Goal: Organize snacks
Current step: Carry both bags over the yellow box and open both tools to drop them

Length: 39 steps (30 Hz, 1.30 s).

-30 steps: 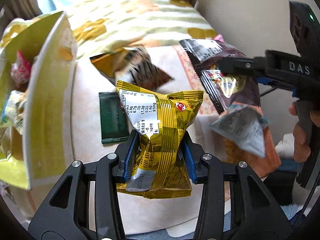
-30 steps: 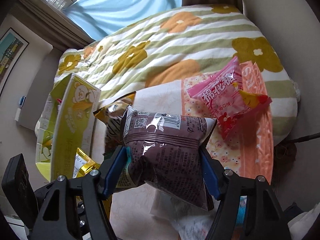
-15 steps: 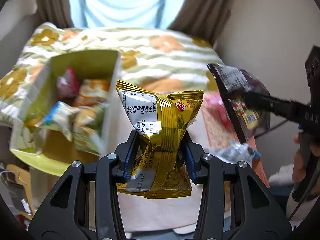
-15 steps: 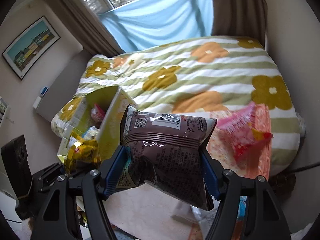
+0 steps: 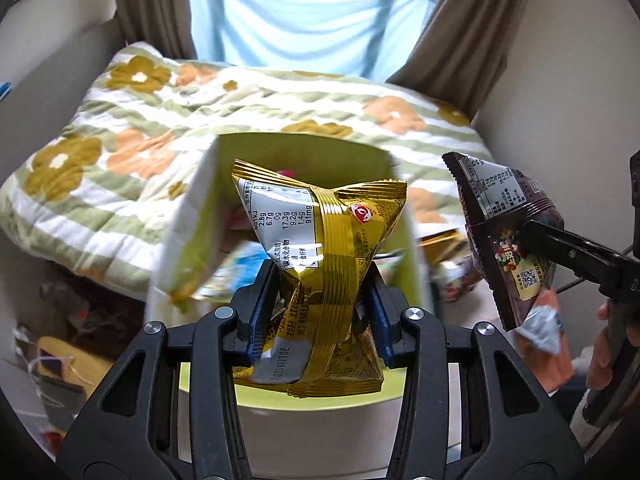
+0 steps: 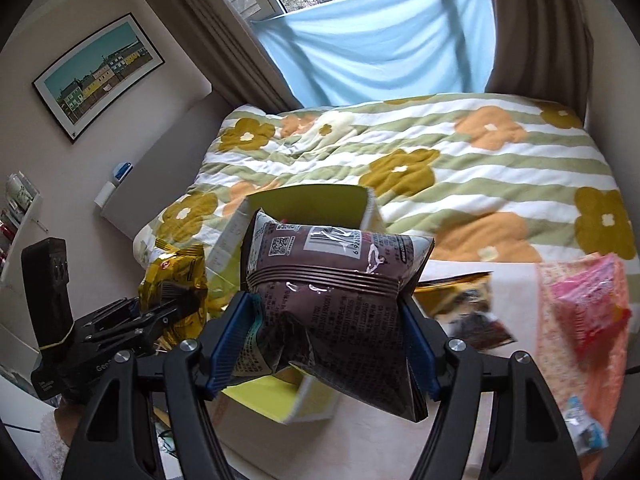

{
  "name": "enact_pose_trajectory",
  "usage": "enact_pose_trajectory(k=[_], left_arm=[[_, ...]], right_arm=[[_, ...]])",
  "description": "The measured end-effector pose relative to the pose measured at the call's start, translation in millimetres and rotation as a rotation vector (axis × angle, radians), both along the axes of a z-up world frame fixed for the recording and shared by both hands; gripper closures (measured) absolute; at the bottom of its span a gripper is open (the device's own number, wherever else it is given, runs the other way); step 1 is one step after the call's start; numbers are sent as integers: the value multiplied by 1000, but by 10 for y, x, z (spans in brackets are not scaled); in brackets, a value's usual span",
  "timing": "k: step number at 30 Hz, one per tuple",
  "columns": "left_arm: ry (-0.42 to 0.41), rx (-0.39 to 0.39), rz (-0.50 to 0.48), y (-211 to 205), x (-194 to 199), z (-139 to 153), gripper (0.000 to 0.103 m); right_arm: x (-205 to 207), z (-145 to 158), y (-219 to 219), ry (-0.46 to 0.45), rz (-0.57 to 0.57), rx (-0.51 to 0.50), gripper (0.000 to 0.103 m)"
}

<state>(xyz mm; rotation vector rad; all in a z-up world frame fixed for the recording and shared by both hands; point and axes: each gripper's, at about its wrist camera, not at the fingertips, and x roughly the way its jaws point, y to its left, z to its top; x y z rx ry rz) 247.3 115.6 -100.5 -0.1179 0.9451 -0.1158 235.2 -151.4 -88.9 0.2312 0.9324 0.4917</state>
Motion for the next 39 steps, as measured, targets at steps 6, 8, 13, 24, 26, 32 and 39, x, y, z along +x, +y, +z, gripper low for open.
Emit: enact_pose_trajectory(k=[6, 8, 13, 24, 26, 32, 39], left_arm=[[53, -37, -40, 477, 137, -305, 64], [75, -49, -73, 582, 181, -428, 64], [89, -30, -122, 668, 231, -606, 1], [35, -99, -100, 937, 85, -451, 0], [41, -101, -79, 959, 56, -438, 0], [40, -80, -59, 995, 3, -404, 0], [26, -102, -34, 991, -58, -372, 0]], right_arm=[[-11, -171, 541, 39, -21, 14, 36], [-49, -221, 668, 51, -47, 9, 36], [-140, -310, 782, 76, -128, -19, 36], [-173, -454, 1046, 111, -148, -93, 35], [-176, -488, 1136, 96, -130, -137, 35], [-192, -589, 1238, 90, -93, -85, 31], [-287, -536, 1282, 3, -73, -76, 3]])
